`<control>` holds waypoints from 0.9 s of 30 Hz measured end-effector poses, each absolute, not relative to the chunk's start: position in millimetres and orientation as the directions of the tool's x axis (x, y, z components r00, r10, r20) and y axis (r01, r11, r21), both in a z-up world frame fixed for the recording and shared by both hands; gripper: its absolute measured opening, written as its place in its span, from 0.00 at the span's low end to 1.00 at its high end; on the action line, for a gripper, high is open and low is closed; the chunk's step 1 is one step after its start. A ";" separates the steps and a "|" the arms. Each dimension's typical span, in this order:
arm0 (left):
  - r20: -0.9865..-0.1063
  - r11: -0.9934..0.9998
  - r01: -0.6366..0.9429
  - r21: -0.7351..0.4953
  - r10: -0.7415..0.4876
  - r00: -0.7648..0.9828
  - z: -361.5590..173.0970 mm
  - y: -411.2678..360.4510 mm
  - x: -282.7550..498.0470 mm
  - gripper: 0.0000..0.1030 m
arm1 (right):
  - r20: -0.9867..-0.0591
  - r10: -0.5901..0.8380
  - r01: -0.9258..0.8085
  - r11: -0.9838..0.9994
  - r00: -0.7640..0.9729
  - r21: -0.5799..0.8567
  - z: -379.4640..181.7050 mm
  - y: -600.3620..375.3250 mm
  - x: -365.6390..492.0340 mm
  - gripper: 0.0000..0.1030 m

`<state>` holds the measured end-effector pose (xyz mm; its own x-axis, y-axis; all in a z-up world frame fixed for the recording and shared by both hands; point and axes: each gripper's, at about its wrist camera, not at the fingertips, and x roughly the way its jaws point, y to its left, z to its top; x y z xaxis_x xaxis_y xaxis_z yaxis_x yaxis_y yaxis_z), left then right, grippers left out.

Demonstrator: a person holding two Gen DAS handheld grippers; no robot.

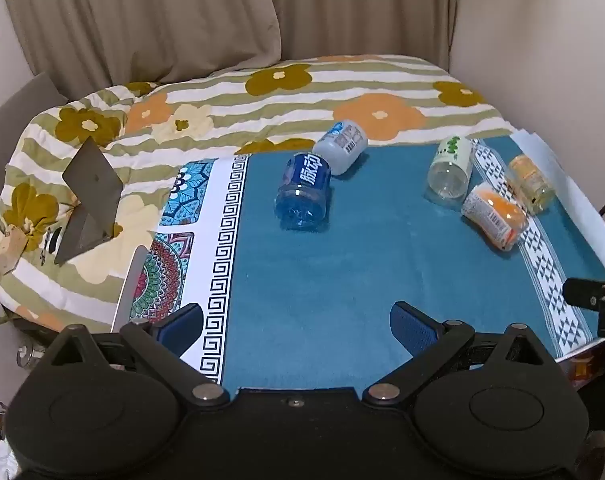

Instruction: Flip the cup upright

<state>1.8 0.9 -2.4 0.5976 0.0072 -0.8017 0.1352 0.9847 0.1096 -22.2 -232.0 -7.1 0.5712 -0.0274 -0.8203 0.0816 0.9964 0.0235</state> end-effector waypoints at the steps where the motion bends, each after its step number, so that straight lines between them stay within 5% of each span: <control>1: -0.804 0.985 0.138 0.104 0.002 0.595 -2.6 2.1 2.1 0.99 | -0.821 -0.027 0.082 0.996 0.571 0.024 -7.1 -231.9 -22.6 1.00; 27: -0.774 0.984 0.141 0.105 -0.008 0.634 5.7 -1.4 -5.6 0.99 | -0.814 -0.021 0.080 0.996 0.581 0.031 0.4 -226.7 -30.8 1.00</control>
<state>-5.6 -1.4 5.7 0.6335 -0.0082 -0.7737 0.1415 0.9843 0.1055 -30.8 -226.7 0.4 0.5810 -0.0211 -0.8136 0.0797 0.9963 0.0311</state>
